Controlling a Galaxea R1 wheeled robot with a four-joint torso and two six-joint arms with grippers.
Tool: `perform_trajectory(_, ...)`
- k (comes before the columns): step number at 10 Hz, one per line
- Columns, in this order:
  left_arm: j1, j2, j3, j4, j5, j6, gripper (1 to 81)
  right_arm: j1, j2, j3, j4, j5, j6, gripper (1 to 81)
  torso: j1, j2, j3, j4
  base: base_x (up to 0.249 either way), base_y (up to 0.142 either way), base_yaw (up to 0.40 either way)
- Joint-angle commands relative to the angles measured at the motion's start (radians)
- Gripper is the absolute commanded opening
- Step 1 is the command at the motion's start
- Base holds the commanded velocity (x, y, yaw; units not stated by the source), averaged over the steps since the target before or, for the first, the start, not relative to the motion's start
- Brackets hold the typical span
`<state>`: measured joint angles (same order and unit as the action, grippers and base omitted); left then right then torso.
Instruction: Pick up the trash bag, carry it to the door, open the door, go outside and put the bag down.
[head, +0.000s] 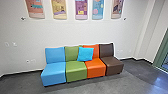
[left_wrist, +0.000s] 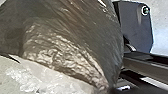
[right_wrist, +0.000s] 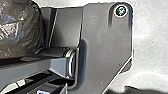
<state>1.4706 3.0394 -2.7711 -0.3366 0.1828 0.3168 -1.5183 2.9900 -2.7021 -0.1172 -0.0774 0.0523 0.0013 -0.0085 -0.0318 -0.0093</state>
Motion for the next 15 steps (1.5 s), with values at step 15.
perform_trajectory(15, -0.054, 0.004, -0.001, 0.010, 0.072, 0.007, 1.0, 0.051, 0.002, -0.002, -0.004, -0.056, -0.002, 81.1, 0.000, 0.000, 0.000, 0.000, 0.000, 0.000, -0.303)
